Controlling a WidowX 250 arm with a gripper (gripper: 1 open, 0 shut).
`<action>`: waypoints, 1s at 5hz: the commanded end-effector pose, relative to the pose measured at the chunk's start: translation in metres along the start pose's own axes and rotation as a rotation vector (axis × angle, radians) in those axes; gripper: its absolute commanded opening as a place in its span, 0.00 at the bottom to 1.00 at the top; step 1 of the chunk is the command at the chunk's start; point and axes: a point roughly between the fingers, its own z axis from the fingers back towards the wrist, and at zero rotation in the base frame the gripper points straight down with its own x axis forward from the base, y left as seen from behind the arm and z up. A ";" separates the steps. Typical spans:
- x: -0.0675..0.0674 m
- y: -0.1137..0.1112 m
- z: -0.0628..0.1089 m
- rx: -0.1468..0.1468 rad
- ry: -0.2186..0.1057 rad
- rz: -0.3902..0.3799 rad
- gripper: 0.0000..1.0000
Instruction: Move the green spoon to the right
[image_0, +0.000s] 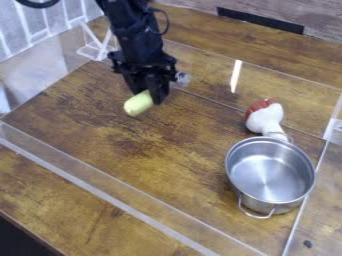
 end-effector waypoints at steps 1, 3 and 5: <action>0.010 -0.007 0.031 0.025 -0.107 -0.006 0.00; 0.046 -0.033 0.047 0.042 -0.106 -0.068 0.00; 0.098 -0.088 0.034 0.040 -0.100 -0.171 0.00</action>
